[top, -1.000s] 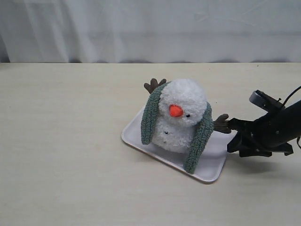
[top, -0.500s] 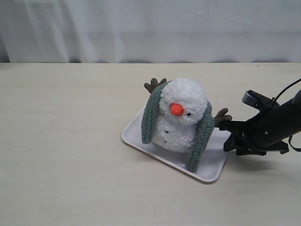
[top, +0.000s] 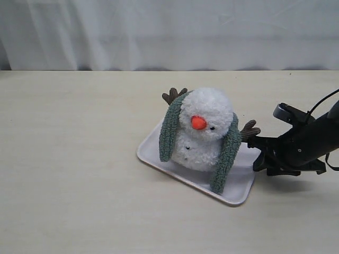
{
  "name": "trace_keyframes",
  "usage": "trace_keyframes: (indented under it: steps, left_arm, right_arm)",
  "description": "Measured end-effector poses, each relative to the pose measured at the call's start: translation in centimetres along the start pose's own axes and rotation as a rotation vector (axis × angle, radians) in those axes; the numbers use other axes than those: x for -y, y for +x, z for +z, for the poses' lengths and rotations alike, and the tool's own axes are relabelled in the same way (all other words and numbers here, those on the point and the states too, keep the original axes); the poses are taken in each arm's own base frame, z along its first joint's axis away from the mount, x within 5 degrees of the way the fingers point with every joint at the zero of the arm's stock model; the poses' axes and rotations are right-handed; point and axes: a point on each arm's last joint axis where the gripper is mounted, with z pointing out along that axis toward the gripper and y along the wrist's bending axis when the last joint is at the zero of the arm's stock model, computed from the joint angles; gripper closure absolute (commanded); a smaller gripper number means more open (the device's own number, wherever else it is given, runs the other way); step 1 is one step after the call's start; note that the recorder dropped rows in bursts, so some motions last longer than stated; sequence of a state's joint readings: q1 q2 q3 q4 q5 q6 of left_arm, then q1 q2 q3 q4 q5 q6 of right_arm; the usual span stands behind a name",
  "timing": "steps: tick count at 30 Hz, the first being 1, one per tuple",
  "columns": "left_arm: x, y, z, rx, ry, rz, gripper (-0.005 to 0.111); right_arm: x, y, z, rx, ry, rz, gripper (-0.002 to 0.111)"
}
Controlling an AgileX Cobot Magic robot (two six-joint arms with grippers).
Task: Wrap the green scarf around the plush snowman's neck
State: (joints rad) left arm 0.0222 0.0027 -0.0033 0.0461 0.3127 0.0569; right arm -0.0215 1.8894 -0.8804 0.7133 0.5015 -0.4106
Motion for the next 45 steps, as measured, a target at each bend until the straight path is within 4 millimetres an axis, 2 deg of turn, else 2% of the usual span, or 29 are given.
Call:
trace_keyframes:
  steps: [11,14,18,19,24,31,33,38,45]
  left_arm:
    - [0.0,0.0,0.0,0.000,0.000,0.000,0.107]
    - [0.0,0.0,0.0,0.000,0.000,0.000,0.107]
    - [0.0,0.0,0.0,0.000,0.000,0.000,0.107]
    - [0.0,0.0,0.0,0.000,0.000,0.000,0.107]
    - [0.0,0.0,0.0,0.000,0.000,0.000,0.107]
    - [0.0,0.0,0.0,0.000,0.000,0.000,0.107]
    - [0.0,0.0,0.0,0.000,0.000,0.000,0.107]
    - [0.0,0.0,0.0,0.000,0.000,0.000,0.107]
    - [0.0,0.0,0.0,0.000,0.000,0.000,0.107]
  right_arm:
    - [-0.7,-0.3,0.6,0.020,-0.106,0.010,0.072]
    - [-0.7,-0.3,0.7,0.021,-0.106,-0.020,0.082]
    - [-0.6,-0.2,1.0,0.017,-0.104,-0.061,0.103]
    - [-0.6,-0.3,1.0,0.020,-0.107,-0.062,0.104]
    - [-0.7,-0.8,1.1,0.051,-0.105,-0.146,0.104]
    - [-0.8,-2.4,0.9,0.117,-0.067,-0.354,0.104]
    - [-0.7,-2.7,1.0,0.129,-0.057,-0.360,0.104]
    - [-0.6,-3.2,1.2,0.177,-0.045,-0.240,0.104]
    - [-0.9,-3.5,1.8,0.237,-0.134,-0.023,0.104]
